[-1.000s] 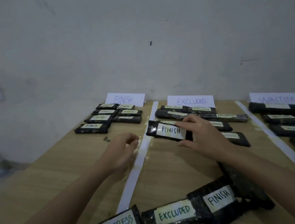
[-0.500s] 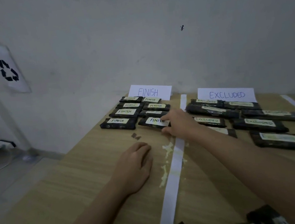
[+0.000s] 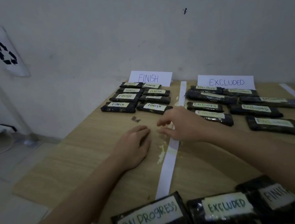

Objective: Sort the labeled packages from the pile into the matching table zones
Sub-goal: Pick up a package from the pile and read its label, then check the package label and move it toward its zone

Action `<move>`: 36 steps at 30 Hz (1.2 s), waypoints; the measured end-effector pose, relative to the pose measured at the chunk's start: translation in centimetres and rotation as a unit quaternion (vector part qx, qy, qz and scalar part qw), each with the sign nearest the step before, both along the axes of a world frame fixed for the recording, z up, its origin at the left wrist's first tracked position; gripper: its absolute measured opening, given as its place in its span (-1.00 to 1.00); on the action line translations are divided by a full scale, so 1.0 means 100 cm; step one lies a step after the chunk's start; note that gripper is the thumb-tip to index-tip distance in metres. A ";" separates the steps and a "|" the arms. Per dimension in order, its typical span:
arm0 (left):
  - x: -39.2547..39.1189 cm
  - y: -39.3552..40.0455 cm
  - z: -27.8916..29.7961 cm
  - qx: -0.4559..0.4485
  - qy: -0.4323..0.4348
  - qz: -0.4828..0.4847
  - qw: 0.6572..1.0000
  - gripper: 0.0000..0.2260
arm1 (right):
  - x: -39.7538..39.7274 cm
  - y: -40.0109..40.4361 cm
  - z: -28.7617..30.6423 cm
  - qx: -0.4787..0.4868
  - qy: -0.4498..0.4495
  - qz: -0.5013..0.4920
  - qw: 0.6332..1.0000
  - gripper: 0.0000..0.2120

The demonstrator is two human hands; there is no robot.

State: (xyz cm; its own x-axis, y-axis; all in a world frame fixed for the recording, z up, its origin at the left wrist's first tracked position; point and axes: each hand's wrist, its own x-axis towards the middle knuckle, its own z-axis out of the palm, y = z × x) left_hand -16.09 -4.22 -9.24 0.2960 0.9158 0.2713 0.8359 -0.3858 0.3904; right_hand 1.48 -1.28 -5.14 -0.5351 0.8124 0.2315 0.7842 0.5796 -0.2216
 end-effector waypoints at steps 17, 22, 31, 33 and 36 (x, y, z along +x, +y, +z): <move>-0.015 -0.061 0.036 0.045 0.036 -0.053 0.997 -0.76 | -0.009 -0.140 0.007 -0.141 -0.017 0.169 0.975 -0.54; -0.012 -0.061 0.043 0.014 -0.043 -0.038 0.998 -0.84 | -0.004 -0.134 0.013 -0.034 0.018 0.180 0.983 -0.53; 0.028 -0.055 0.061 -0.206 -0.453 -0.031 0.867 -0.72 | 0.062 -0.113 0.010 0.147 0.195 -0.005 0.970 -0.46; 0.044 -0.054 0.061 -0.248 -0.498 -0.047 0.830 -0.73 | 0.077 -0.111 0.008 0.152 0.203 -0.050 0.966 -0.45; 0.068 -0.052 0.058 -0.240 -0.463 -0.093 0.848 -0.82 | 0.097 -0.112 0.004 0.161 0.213 -0.088 0.960 -0.44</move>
State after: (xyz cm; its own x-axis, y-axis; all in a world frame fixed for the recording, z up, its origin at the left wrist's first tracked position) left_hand -9.27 -9.40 -3.44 0.3109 0.9474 0.0757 0.0263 -0.0882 0.9958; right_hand 11.15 -12.44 -4.77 -0.1970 0.7312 0.6531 0.7538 0.5389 -0.3760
